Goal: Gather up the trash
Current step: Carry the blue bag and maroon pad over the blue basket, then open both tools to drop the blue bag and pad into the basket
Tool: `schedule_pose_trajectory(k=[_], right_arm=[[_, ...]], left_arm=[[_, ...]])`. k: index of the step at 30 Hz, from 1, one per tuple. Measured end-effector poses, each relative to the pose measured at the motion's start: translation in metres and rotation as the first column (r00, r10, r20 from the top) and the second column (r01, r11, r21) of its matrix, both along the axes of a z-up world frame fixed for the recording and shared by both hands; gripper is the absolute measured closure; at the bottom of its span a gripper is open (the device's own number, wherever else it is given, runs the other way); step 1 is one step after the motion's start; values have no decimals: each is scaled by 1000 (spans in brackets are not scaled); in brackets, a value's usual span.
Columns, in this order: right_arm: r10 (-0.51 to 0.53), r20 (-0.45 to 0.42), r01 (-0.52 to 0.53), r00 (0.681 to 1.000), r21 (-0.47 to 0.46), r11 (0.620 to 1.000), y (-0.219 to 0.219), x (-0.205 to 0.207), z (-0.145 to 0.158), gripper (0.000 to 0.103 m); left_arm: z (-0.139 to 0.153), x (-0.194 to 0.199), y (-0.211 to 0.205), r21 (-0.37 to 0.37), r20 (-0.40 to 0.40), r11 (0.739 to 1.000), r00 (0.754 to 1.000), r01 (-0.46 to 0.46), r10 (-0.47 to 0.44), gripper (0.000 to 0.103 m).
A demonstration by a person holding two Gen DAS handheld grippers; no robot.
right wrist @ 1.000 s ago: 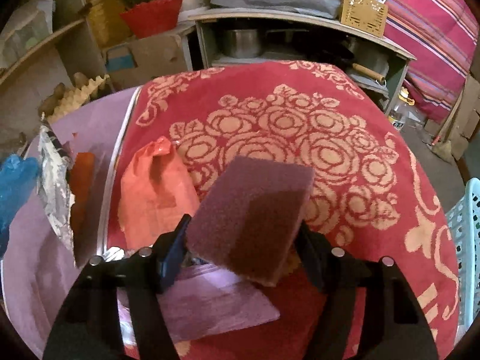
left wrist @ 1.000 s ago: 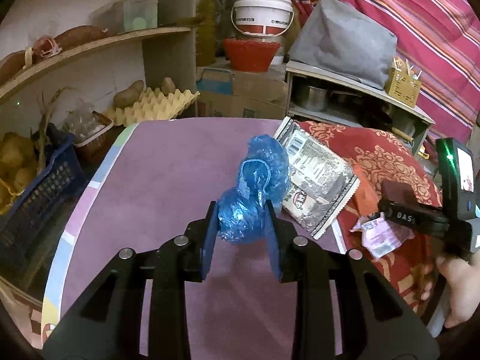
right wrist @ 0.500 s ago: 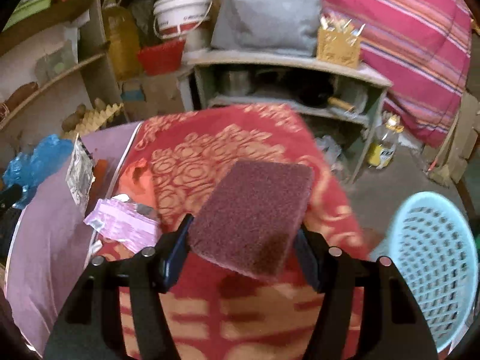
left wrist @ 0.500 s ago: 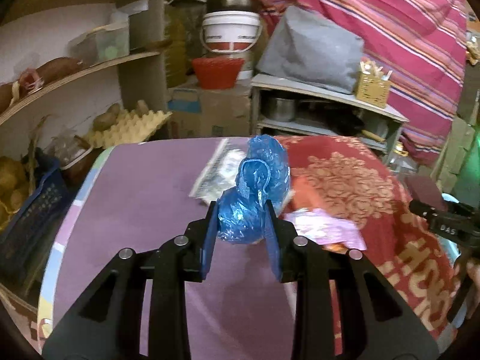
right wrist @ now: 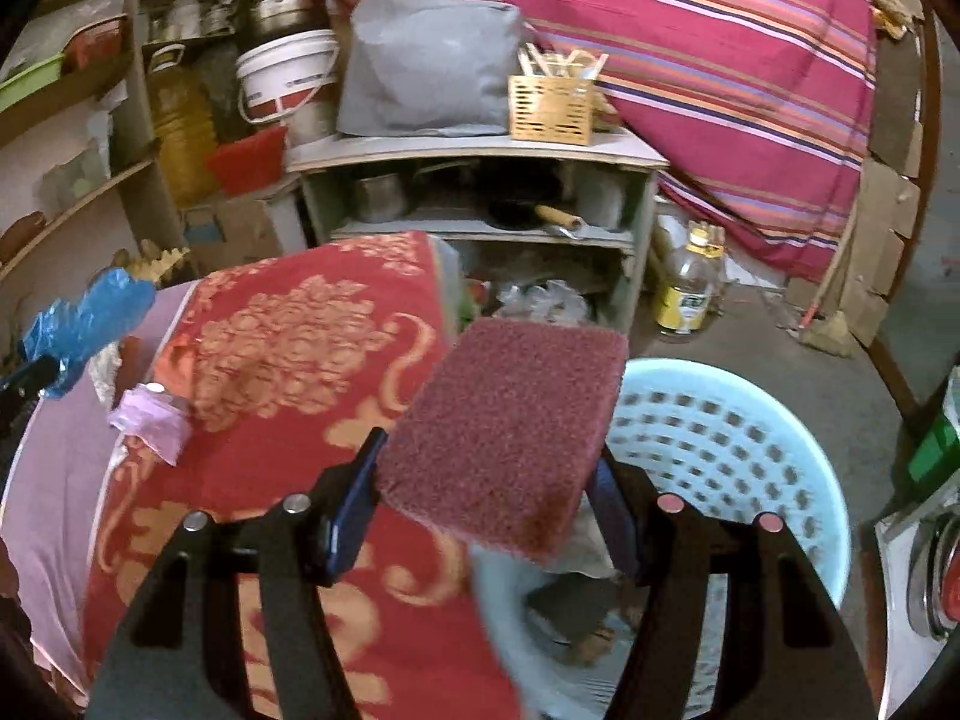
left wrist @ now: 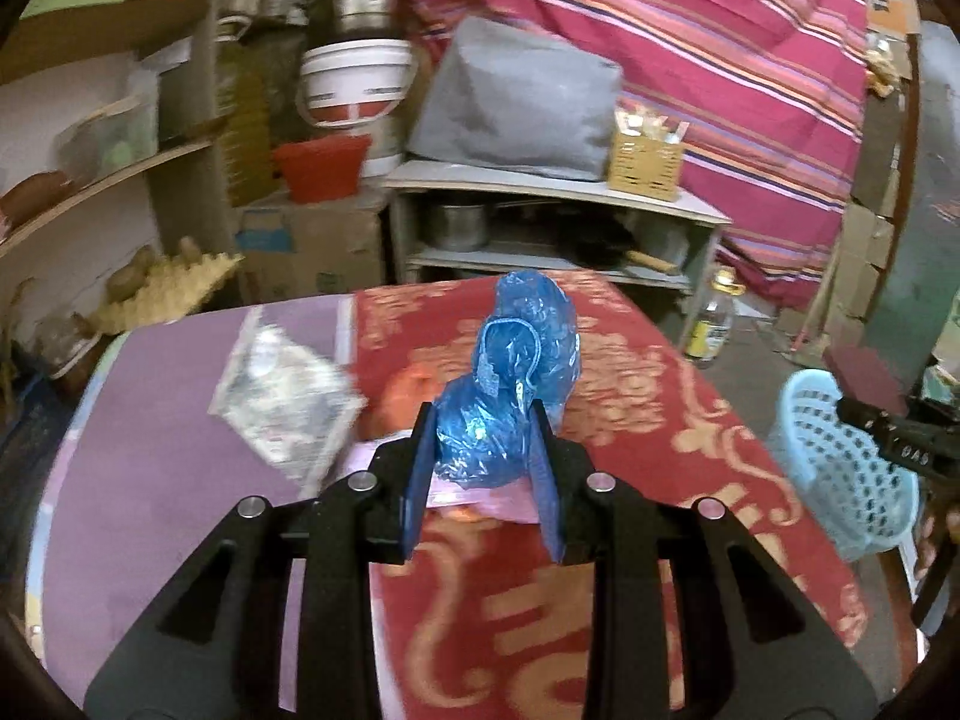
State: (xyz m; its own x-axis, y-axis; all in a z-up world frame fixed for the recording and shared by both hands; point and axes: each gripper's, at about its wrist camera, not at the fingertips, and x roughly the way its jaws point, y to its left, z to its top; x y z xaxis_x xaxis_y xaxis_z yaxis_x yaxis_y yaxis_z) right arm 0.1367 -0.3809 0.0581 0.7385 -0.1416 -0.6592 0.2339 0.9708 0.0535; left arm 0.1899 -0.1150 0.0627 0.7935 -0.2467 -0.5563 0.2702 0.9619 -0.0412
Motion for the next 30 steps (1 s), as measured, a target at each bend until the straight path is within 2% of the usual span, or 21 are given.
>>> schedule_pose_trajectory(k=[5,8,11,19,28,30], right_arm=[[-55,-4,55,998,-16,998,-38,-22,-5,40],[-104,-3,104,995,18,994,-70,-35,-9,40],[-144,-10,144,990,53,988,-93,-44,-14,40],[-187,-18,188,982,60,980,-121,-58,-22,40],[-221,-31,223,975,92,971,-143,-65,-31,40],[-220,-31,222,975,93,971,-142,-64,-31,40]], left_arm=[[0,-11,-60,26,16,995,996,93,-93,74],[-1,-20,-98,40,30,987,987,158,-159,74],[-7,-27,-132,33,22,974,974,224,-225,74],[-40,-40,-215,29,-40,934,934,356,-354,74],[-61,-38,-256,33,-86,913,912,406,-402,69],[-63,-36,-258,34,-94,914,912,403,-399,58]])
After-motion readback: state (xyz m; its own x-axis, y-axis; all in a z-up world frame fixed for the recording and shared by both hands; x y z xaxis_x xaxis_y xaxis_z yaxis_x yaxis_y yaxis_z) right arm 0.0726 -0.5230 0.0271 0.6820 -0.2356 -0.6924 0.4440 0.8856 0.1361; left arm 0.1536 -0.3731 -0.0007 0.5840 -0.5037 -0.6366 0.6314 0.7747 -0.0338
